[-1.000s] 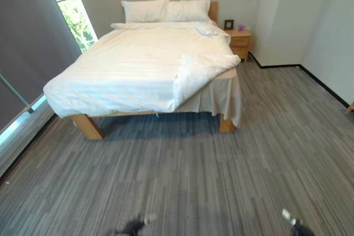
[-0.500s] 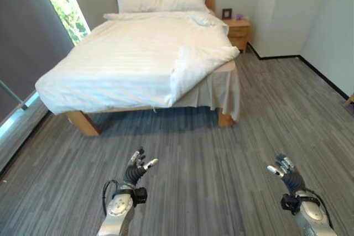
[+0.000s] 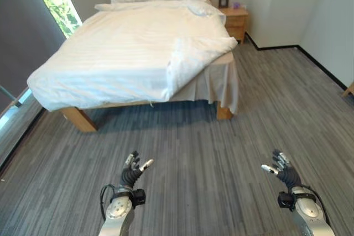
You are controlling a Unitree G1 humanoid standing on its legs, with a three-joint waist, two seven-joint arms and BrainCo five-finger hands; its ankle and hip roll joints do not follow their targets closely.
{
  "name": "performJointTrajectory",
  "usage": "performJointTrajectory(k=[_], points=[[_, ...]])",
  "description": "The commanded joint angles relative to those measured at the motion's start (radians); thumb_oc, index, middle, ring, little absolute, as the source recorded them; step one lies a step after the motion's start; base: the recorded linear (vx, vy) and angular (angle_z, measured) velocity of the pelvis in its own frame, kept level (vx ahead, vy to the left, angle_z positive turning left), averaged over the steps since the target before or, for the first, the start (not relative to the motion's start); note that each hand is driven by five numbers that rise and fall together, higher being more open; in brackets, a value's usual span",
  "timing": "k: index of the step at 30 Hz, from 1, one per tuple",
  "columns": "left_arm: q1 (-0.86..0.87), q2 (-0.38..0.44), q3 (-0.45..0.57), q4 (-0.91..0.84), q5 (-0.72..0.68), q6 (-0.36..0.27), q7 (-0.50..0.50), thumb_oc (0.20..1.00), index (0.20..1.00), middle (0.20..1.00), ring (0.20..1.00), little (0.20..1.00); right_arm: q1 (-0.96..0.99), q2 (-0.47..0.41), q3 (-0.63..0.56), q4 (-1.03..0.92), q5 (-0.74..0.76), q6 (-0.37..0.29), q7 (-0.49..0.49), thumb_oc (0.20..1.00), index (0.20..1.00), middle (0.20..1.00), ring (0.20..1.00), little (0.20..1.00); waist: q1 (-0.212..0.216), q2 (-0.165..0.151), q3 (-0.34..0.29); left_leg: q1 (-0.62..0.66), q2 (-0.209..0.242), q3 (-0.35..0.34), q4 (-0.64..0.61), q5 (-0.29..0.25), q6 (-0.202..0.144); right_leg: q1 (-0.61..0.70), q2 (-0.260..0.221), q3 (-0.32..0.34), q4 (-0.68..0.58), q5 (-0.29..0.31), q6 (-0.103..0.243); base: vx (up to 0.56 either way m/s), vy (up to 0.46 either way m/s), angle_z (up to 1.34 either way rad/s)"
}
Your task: Making the bed.
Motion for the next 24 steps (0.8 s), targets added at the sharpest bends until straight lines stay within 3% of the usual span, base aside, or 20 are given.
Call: performJointTrajectory(k=[1, 3, 5, 7, 8, 9, 10, 11, 13, 14, 15, 17, 19, 20, 21, 23, 24], points=[[-0.086, 0.071, 0.045, -0.002, 0.023, -0.069, 0.031, 1.0, 1.0, 1.0, 1.0, 1.0, -0.084, 0.032, 0.0, -0.039, -0.002, -0.08, -0.015, 1.0, 1.0, 1.0, 1.0, 1.0, 0.016, -0.087, 0.013, -0.028, -0.065, -0.056, 0.005, -0.036, 0.041, -0.022, -0.071, 0.001, 0.041, 0.028, 0.063, -0.01, 0.1, -0.17], [-0.115, 0.088, 0.043, -0.015, 0.036, -0.07, 0.044, 1.0, 1.0, 1.0, 1.0, 1.0, -0.118, 0.021, 0.023, -0.036, -0.027, -0.078, -0.021, 1.0, 1.0, 1.0, 1.0, 1.0, 0.017, -0.08, 0.038, -0.042, -0.072, -0.05, 0.008, -0.041, 0.062, -0.112, -0.077, 0.023, 0.186, 0.019, 0.076, -0.02, 0.153, -0.23], [-0.137, 0.097, 0.04, -0.018, 0.042, -0.067, 0.054, 1.0, 1.0, 1.0, 1.0, 1.0, -0.135, 0.018, 0.039, -0.039, -0.032, -0.08, -0.02, 1.0, 1.0, 1.0, 1.0, 1.0, 0.015, -0.075, 0.063, -0.051, -0.076, -0.05, 0.031, -0.048, 0.079, -0.191, -0.076, 0.029, 0.365, 0.072, 0.089, -0.01, 0.143, -0.29], [-0.149, 0.102, 0.041, -0.027, 0.048, -0.064, 0.061, 1.0, 1.0, 1.0, 1.0, 1.0, -0.152, 0.021, 0.061, -0.041, -0.04, -0.077, -0.017, 1.0, 1.0, 1.0, 1.0, 1.0, 0.01, -0.054, 0.09, -0.046, -0.063, -0.041, 0.047, -0.063, 0.091, -0.285, -0.081, 0.003, 0.545, 0.097, 0.085, 0.07, 0.142, -0.26], [-0.153, 0.1, 0.039, -0.03, 0.053, -0.06, 0.067, 1.0, 1.0, 1.0, 1.0, 1.0, -0.159, 0.023, 0.067, -0.041, -0.043, -0.075, -0.019, 1.0, 1.0, 1.0, 1.0, 1.0, 0.012, -0.051, 0.097, -0.036, -0.062, -0.039, 0.049, -0.076, 0.092, -0.319, -0.097, -0.021, 0.573, 0.108, 0.086, 0.2, 0.117, -0.19], [-0.152, 0.097, 0.04, -0.038, 0.053, -0.061, 0.066, 1.0, 1.0, 1.0, 1.0, 1.0, -0.16, 0.026, 0.068, -0.044, -0.047, -0.07, -0.017, 1.0, 1.0, 1.0, 1.0, 1.0, 0.01, -0.047, 0.099, -0.015, -0.062, -0.031, 0.044, -0.086, 0.09, -0.349, -0.127, -0.058, 0.559, 0.115, 0.088, 0.42, 0.046, -0.11], [-0.146, 0.09, 0.042, -0.045, 0.051, -0.066, 0.066, 1.0, 1.0, 1.0, 1.0, 1.0, -0.159, 0.024, 0.068, -0.044, -0.044, -0.066, -0.012, 1.0, 1.0, 1.0, 1.0, 1.0, -0.013, -0.043, 0.1, 0.045, -0.052, -0.033, 0.022, -0.106, 0.071, -0.372, -0.131, -0.094, 0.435, 0.101, 0.085, 0.52, -0.016, -0.04], [-0.151, 0.087, 0.039, -0.04, 0.045, -0.069, 0.07, 1.0, 1.0, 1.0, 1.0, 1.0, -0.16, 0.023, 0.066, -0.037, -0.029, -0.068, -0.012, 1.0, 1.0, 1.0, 1.0, 1.0, -0.031, -0.043, 0.103, 0.091, -0.046, -0.05, 0.012, -0.122, 0.057, -0.38, -0.107, -0.094, 0.335, 0.098, 0.086, 0.52, -0.075, 0.05], [-0.175, 0.085, 0.022, -0.019, 0.045, -0.069, 0.071, 1.0, 1.0, 1.0, 1.0, 1.0, -0.168, 0.025, 0.067, -0.013, -0.01, -0.071, -0.023, 1.0, 1.0, 1.0, 1.0, 1.0, -0.067, -0.058, 0.105, 0.136, -0.045, -0.081, 0.006, -0.131, 0.039, -0.407, -0.07, -0.065, 0.167, 0.153, 0.097, 0.51, -0.138, 0.26], [-0.181, 0.085, 0.017, -0.022, 0.058, -0.065, 0.066, 1.0, 1.0, 1.0, 1.0, 1.0, -0.16, 0.022, 0.062, -0.026, -0.015, -0.068, -0.021, 1.0, 1.0, 1.0, 1.0, 1.0, -0.085, -0.052, 0.099, 0.179, -0.016, -0.094, 0.005, -0.156, 0.016, -0.405, -0.047, -0.084, 0.054, 0.21, 0.116, 0.64, -0.183, 0.42], [-0.18, 0.083, 0.014, -0.028, 0.064, -0.062, 0.063, 1.0, 1.0, 1.0, 1.0, 1.0, -0.158, 0.021, 0.059, -0.031, -0.018, -0.064, -0.019, 1.0, 1.0, 1.0, 1.0, 1.0, -0.09, -0.051, 0.091, 0.197, -0.009, -0.093, 0.005, -0.152, 0.009, -0.412, -0.052, -0.102, 0.052, 0.227, 0.122, 0.63, -0.175, 0.44], [-0.164, 0.075, 0.001, -0.039, 0.071, -0.057, 0.048, 1.0, 1.0, 1.0, 1.0, 1.0, -0.142, 0.016, 0.063, -0.045, -0.018, -0.059, 0.0, 1.0, 1.0, 1.0, 1.0, 1.0, -0.101, -0.041, 0.063, 0.209, 0.026, -0.11, 0.059, -0.108, -0.02, -0.383, -0.032, -0.103, 0.09, 0.211, 0.085, 0.48, -0.142, 0.33], [-0.162, 0.062, -0.023, -0.039, 0.065, -0.053, 0.033, 1.0, 1.0, 1.0, 1.0, 1.0, -0.15, -0.003, 0.07, -0.037, -0.02, -0.061, 0.006, 1.0, 1.0, 1.0, 1.0, 1.0, -0.1, -0.02, 0.052, 0.153, 0.061, -0.103, 0.234, 0.028, -0.07, -0.346, 0.009, -0.114, 0.12, 0.168, 0.047, 0.4, -0.187, 0.33], [-0.168, 0.064, -0.03, -0.04, 0.056, -0.051, 0.026, 1.0, 1.0, 1.0, 1.0, 1.0, -0.164, -0.019, 0.069, -0.044, -0.02, -0.059, 0.006, 1.0, 1.0, 1.0, 1.0, 1.0, -0.103, -0.029, 0.053, 0.085, 0.058, -0.096, 0.399, 0.117, -0.096, -0.326, 0.005, -0.118, 0.131, 0.15, 0.025, 0.25, -0.154, 0.47], [-0.168, 0.064, -0.03, -0.04, 0.056, -0.051, 0.026, 1.0, 1.0, 1.0, 1.0, 1.0, -0.164, -0.018, 0.069, -0.044, -0.02, -0.059, 0.006, 1.0, 1.0, 1.0, 1.0, 1.0, -0.104, -0.03, 0.052, 0.083, 0.057, -0.097, 0.4, 0.118, -0.096, -0.327, 0.004, -0.118, 0.131, 0.15, 0.025, 0.3, -0.215, 0.5], [-0.179, 0.071, -0.045, -0.052, 0.031, -0.046, -0.002, 1.0, 1.0, 1.0, 1.0, 1.0, -0.173, -0.041, 0.054, -0.068, 0.003, -0.068, -0.001, 1.0, 1.0, 1.0, 1.0, 1.0, -0.093, -0.066, 0.079, -0.085, 0.068, -0.063, 0.753, 0.222, -0.097, -0.256, 0.006, -0.107, 0.139, 0.096, -0.04, 0.36, -0.354, 0.37], [-0.187, 0.075, -0.054, -0.052, 0.033, -0.047, -0.01, 1.0, 1.0, 1.0, 1.0, 1.0, -0.178, -0.05, 0.046, -0.062, 0.009, -0.069, -0.011, 1.0, 1.0, 1.0, 1.0, 1.0, -0.069, -0.086, 0.107, -0.185, 0.048, -0.057, 0.892, 0.2, -0.072, -0.221, 0.001, -0.09, 0.138, 0.076, -0.06, 0.38, -0.393, 0.12]])
